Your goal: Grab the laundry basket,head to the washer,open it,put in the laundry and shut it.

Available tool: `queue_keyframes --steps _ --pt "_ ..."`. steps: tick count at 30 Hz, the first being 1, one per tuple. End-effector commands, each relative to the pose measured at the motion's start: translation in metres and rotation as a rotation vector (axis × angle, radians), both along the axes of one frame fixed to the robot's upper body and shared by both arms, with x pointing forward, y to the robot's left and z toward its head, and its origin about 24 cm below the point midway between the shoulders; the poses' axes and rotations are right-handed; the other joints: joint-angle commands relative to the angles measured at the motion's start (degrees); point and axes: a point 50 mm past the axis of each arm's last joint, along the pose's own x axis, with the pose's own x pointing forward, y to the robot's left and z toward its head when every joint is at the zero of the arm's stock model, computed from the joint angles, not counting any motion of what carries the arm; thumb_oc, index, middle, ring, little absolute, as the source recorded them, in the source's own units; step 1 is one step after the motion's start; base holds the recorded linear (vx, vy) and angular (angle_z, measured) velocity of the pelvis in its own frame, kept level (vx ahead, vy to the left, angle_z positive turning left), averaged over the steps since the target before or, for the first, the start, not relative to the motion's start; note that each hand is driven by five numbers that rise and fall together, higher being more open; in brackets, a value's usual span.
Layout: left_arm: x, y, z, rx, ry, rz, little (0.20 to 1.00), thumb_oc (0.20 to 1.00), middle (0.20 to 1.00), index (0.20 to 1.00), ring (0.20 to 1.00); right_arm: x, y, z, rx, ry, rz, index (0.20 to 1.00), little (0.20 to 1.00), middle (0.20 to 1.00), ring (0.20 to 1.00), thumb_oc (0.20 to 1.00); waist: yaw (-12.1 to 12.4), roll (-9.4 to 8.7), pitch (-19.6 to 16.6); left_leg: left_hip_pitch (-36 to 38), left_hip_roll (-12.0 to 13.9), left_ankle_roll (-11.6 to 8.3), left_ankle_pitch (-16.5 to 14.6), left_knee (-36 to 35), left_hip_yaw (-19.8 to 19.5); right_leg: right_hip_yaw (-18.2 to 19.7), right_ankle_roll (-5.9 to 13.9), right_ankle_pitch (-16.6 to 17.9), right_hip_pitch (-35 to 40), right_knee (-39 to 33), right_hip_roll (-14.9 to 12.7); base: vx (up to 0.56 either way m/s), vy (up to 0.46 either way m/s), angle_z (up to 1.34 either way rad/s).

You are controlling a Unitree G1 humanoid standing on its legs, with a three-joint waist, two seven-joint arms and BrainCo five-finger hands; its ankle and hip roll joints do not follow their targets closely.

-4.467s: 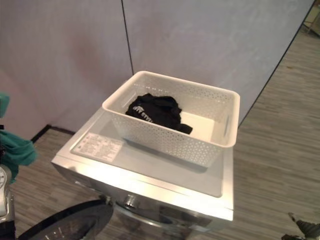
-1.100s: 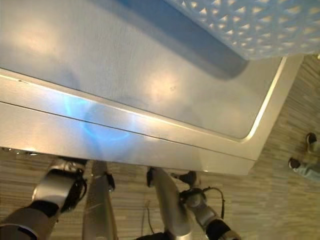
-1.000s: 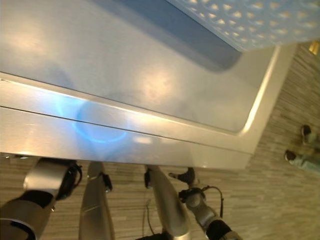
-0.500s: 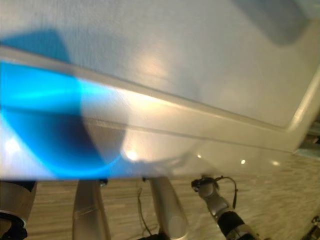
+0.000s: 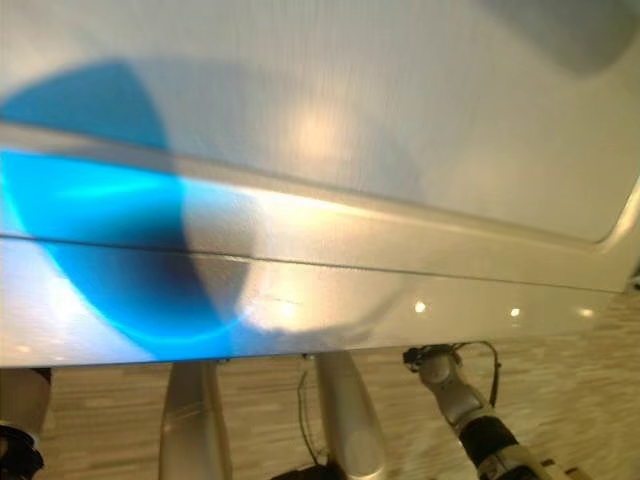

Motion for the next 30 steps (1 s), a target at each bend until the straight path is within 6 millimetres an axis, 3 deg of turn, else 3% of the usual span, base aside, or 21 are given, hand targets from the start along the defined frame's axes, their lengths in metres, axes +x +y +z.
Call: queue_keyframes --steps 1,5,6,8,13,14,15,17,18,21,22,23,24,26,27,28,29,30 --pt "-0.027 -0.009 0.101 0.274 -0.305 0.232 1.0 1.0 1.0 1.0 1.0 -0.018 -0.019 -0.012 0.011 0.048 -0.054 1.0 1.0 1.0 1.0 1.0 -1.9 3.18 -4.1 5.0 0.7 -1.94 -9.6 4.5 -2.8 -4.0 2.64 -12.6 10.1 7.7 -3.0 -0.02 -0.07 0.03" --pt "-0.025 -0.013 0.094 0.522 -0.303 0.317 1.0 1.0 1.0 1.0 1.0 -0.019 -0.019 -0.017 0.03 0.068 -0.064 1.0 1.0 1.0 1.0 1.0 -1.2 3.33 -3.8 5.0 0.8 -1.96 -9.7 4.3 -3.1 -4.1 2.55 -12.9 10.3 7.6 -2.9 -0.02 -0.022 0.06" --pt "-0.026 -0.014 0.092 0.632 -0.312 0.335 1.0 1.0 1.0 1.0 1.0 -0.02 -0.02 -0.018 0.039 0.073 -0.072 1.0 1.0 1.0 1.0 1.0 -0.6 3.59 -3.4 4.3 0.9 -1.54 -8.2 4.4 -2.8 -4.7 2.33 -12.0 9.7 7.6 -3.0 -0.07 0.001 0.03" --pt "-0.03 0.003 0.068 0.824 -0.285 0.341 1.0 1.0 1.0 1.0 1.0 -0.026 -0.023 -0.023 0.07 0.11 -0.083 1.0 1.0 1.0 1.0 1.0 1.2 4.72 -3.2 4.7 0.9 -1.59 -8.2 4.2 -2.9 -5.0 2.27 -12.4 10.0 7.7 -3.1 -0.04 0.001 0.06" --pt "-0.048 0.034 0.037 0.782 -0.396 0.333 1.0 1.0 1.0 1.0 1.0 -0.035 -0.013 -0.032 0.094 0.142 -0.053 1.0 1.0 1.0 1.0 1.0 2.9 4.85 -2.7 5.9 1.1 -1.98 -8.1 3.7 -3.2 -5.2 1.72 -13.1 10.9 7.9 -3.0 -0.01 -0.014 -0.03" --pt "-0.057 0.051 0.008 0.637 -0.431 0.328 1.0 1.0 1.0 1.0 1.0 -0.035 -0.005 -0.034 0.094 0.132 -0.033 1.0 1.0 1.0 1.0 1.0 3.7 4.52 -2.4 6.7 1.3 -2.19 -8.1 3.6 -3.3 -5.4 1.43 -13.5 11.3 8.0 -2.9 -0.02 -0.013 -0.06" --pt "-0.062 0.054 -0.009 0.555 -0.438 0.302 1.0 1.0 1.0 1.0 1.0 -0.036 0.0 -0.036 0.108 0.132 -0.038 1.0 1.0 1.0 1.0 1.0 4.4 4.12 -2.0 6.9 1.3 -2.28 -8.1 3.6 -3.4 -5.6 1.23 -13.7 11.4 8.1 -2.8 -0.02 -0.014 -0.06" --pt "-0.064 0.058 -0.013 0.548 -0.428 0.309 1.0 1.0 1.0 1.0 1.0 -0.038 -0.002 -0.036 0.096 0.138 -0.032 1.0 1.0 1.0 1.0 1.0 3.8 4.52 -2.4 7.0 1.4 -2.3 -8.1 3.5 -3.3 -5.5 1.21 -13.7 11.6 8.1 -2.8 0.0 0.0 0.0" --pt "-0.076 0.067 -0.066 0.37 -0.343 0.242 1.0 1.0 1.0 1.0 1.0 -0.039 0.003 -0.039 0.096 0.137 -0.046 1.0 1.0 1.0 1.0 1.0 5.3 4.16 -1.8 7.9 1.5 -2.56 -8.1 3.5 -3.4 -5.7 0.83 -14.1 12.0 8.6 -2.5 -0.03 -0.014 0.05" --pt "-0.107 0.075 -0.15 0.103 -0.117 0.144 1.0 1.0 1.0 1.0 1.0 -0.044 0.002 -0.045 0.057 0.173 -0.064 1.0 1.0 1.0 1.0 1.0 6.1 4.21 -2.4 11.3 1.9 -3.32 -9.4 2.7 -3.5 -5.8 0.39 -15.6 14.5 9.1 -2.1 0.03 -0.045 0.11" --pt "-0.113 0.071 -0.164 0.031 -0.072 0.113 1.0 1.0 1.0 1.0 1.0 -0.043 0.003 -0.045 0.053 0.173 -0.068 1.0 1.0 1.0 1.0 1.0 6.6 4.16 -2.5 11.8 1.9 -3.4 -9.0 2.5 -3.6 -6.0 0.28 -15.5 15.0 9.2 -2.1 -0.1 -0.012 0.15" --pt "-0.115 0.072 -0.164 0.028 -0.069 0.113 1.0 1.0 1.0 1.0 1.0 -0.044 0.002 -0.045 0.05 0.176 -0.066 1.0 1.0 1.0 1.0 1.0 6.6 4.27 -2.2 11.4 2.0 -3.05 -7.8 2.7 -3.0 -6.5 0.06 -14.7 14.7 9.2 -2.1 -0.04 -0.018 0.15" --pt "-0.12 0.068 -0.176 -0.026 -0.024 0.087 1.0 1.0 1.0 1.0 1.0 -0.045 0.002 -0.048 0.046 0.19 -0.079 1.0 1.0 1.0 1.0 1.0 7.0 4.38 -2.6 12.6 2.0 -3.47 -8.9 2.1 -3.6 -6.3 0.17 -15.6 15.7 9.2 -2.1 -0.02 -0.03 0.19" --pt "-0.132 0.069 -0.2 -0.065 0.075 0.073 1.0 1.0 1.0 1.0 1.0 -0.047 0.0 -0.054 0.044 0.224 -0.107 1.0 1.0 1.0 1.0 1.0 8.1 4.85 -3.0 14.6 2.2 -3.77 -8.1 1.0 -3.7 -7.1 0.03 -15.9 17.6 9.1 -2.0 0.0 -0.056 0.13" --pt "-0.142 0.071 -0.222 -0.053 0.178 0.066 1.0 1.0 1.0 1.0 1.0 -0.048 -0.002 -0.058 0.047 0.249 -0.129 1.0 1.0 1.0 1.0 1.0 9.0 5.19 -3.6 16.4 2.3 -4.02 -7.5 0.0 -3.9 -7.6 -0.1 -16.2 19.2 9.0 -1.9 -0.03 -0.038 0.06" --pt "-0.143 0.071 -0.223 -0.053 0.18 0.067 1.0 1.0 1.0 1.0 1.0 -0.049 -0.002 -0.059 0.047 0.251 -0.128 1.0 1.0 1.0 1.0 1.0 9.0 5.16 -3.5 16.8 2.3 -4.05 -7.4 -0.2 -3.9 -7.6 -0.12 -16.2 19.5 8.9 -1.9 -0.1 -0.051 0.08" --pt "-0.151 0.074 -0.243 -0.06 0.275 0.071 1.0 1.0 1.0 1.0 1.0 -0.054 -0.005 -0.065 0.043 0.291 -0.143 1.0 1.0 1.0 1.0 1.0 10.1 5.7 -3.9 18.1 2.5 -4.08 -5.4 -1.2 -3.8 -9.1 -0.52 -15.9 20.9 9.0 -1.7 -0.01 -0.044 0.19" --pt "-0.151 0.074 -0.243 -0.061 0.277 0.072 1.0 1.0 1.0 1.0 1.0 -0.054 -0.005 -0.066 0.042 0.293 -0.143 1.0 1.0 1.0 1.0 1.0 9.9 5.6 -4.1 19.0 2.4 -4.48 -6.5 -1.7 -4.2 -8.7 -0.33 -16.9 21.6 8.9 -1.7 -0.1 -0.032 0.36"
